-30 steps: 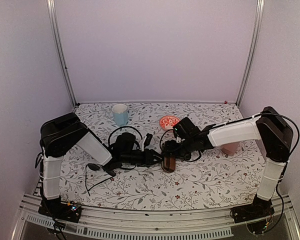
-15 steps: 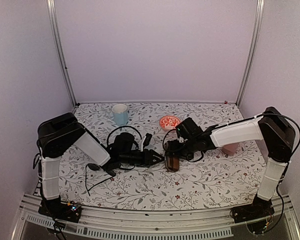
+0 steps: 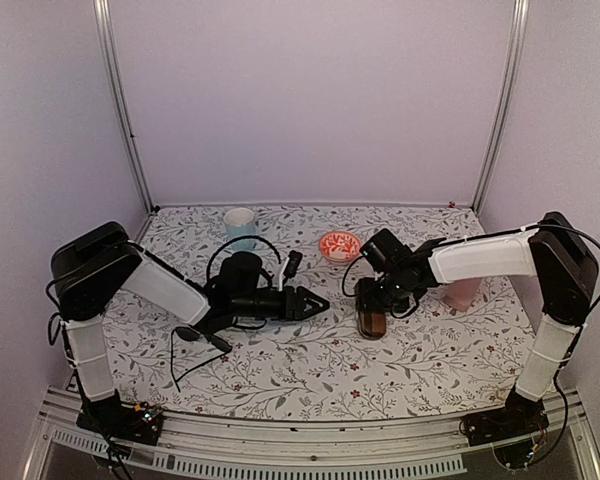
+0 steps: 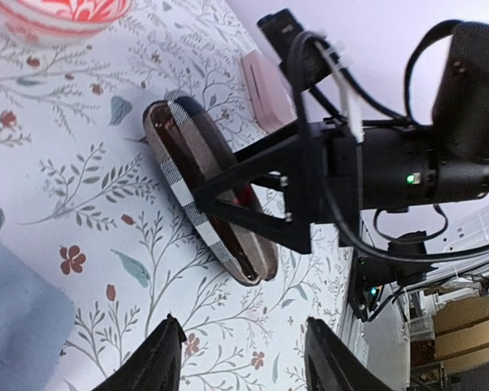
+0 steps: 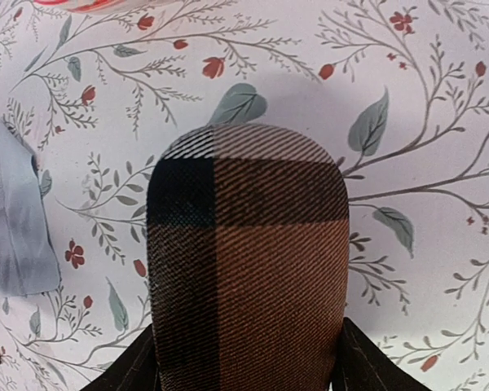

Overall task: Organize the sunglasses
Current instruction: Move the sunglasses case to the center of the board.

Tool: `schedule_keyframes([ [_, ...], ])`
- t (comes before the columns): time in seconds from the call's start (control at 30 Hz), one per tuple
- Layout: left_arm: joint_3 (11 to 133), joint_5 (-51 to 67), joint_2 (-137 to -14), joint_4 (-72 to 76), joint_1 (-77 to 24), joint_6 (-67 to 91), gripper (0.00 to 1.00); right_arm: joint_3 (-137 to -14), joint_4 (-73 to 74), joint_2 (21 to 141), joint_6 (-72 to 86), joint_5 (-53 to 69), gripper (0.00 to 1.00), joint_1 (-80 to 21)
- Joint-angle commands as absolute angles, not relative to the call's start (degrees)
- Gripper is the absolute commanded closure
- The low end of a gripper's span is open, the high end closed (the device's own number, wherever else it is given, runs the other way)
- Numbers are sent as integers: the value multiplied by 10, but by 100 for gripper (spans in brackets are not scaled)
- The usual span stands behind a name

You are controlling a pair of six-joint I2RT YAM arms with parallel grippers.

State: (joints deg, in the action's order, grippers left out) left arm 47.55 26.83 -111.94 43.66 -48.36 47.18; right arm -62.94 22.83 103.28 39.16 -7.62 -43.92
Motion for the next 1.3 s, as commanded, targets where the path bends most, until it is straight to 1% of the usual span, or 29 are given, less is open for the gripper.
schedule_keyframes([
  [0.0,464,235,-1064,401,-491,432,48,-671,301,1032,357,-140,33,-446],
  [0.1,459,221,-1047,385,-491,420,48,-671,303,1030,353,-133,24,-447],
  [0.3,456,215,-1041,378,-490,414,48,-653,276,1011,359,-108,15,-447],
  [0.43,454,215,-1044,379,-490,416,48,-643,268,1001,365,-105,16,-445],
  [0.7,449,218,-1042,382,-491,418,48,-613,227,1004,372,-63,24,-433],
  [0.8,447,216,-1033,377,-490,415,48,-608,218,1007,370,-51,25,-433],
  [0.97,451,163,-995,316,-489,371,47,-596,198,987,359,-39,20,-445],
  [1.1,453,119,-962,268,-486,338,45,-610,235,1005,354,-58,18,-455],
  [1.27,450,100,-937,240,-476,326,43,-632,284,1036,345,-93,15,-468],
])
